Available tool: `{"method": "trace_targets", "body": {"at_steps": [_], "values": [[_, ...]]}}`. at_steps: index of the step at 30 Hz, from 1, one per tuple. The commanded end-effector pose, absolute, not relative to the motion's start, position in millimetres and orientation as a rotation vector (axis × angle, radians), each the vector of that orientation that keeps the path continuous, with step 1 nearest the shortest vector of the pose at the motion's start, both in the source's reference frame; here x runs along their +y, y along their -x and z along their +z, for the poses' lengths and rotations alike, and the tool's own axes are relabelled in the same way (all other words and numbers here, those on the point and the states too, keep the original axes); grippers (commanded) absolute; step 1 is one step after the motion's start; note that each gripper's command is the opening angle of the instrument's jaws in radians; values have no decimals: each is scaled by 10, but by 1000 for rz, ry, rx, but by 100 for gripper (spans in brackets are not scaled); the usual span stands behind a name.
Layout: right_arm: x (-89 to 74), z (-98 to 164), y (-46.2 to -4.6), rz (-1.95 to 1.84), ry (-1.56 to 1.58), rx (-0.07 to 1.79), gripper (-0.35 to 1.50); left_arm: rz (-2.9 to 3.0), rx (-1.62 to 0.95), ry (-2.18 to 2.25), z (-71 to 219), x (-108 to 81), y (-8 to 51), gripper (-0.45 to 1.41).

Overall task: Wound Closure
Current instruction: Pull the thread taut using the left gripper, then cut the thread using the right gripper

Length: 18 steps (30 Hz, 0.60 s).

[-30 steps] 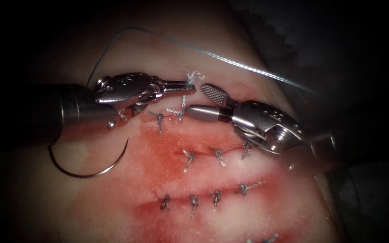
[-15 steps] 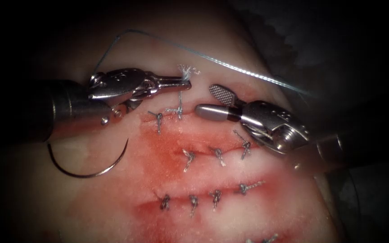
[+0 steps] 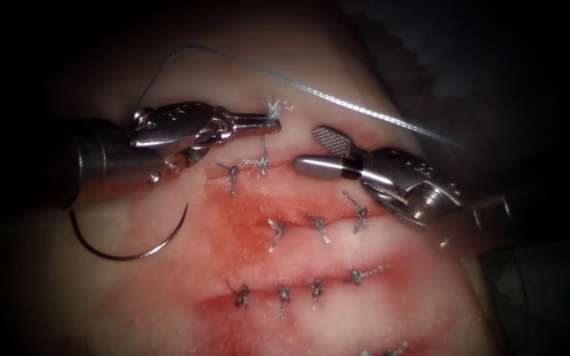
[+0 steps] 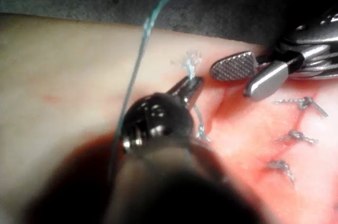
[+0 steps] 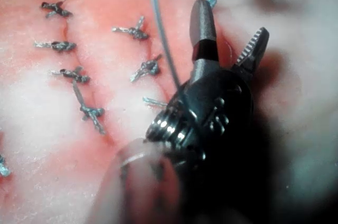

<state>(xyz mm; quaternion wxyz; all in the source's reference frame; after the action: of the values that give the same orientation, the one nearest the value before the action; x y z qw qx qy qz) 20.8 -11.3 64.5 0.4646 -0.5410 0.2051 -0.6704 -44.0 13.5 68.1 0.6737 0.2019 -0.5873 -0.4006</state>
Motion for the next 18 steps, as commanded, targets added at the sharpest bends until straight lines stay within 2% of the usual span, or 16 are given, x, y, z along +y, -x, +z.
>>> {"method": "trace_targets", "body": {"at_steps": [1, 18], "values": [[-120, 652, -219, -1653, 1339, 516, 130, -900, -1325, -451, 685, 141, 446, -45], [-117, 674, -257, -1663, 1350, 511, 131, -906, -1324, -443, 684, 139, 449, -45]]}}
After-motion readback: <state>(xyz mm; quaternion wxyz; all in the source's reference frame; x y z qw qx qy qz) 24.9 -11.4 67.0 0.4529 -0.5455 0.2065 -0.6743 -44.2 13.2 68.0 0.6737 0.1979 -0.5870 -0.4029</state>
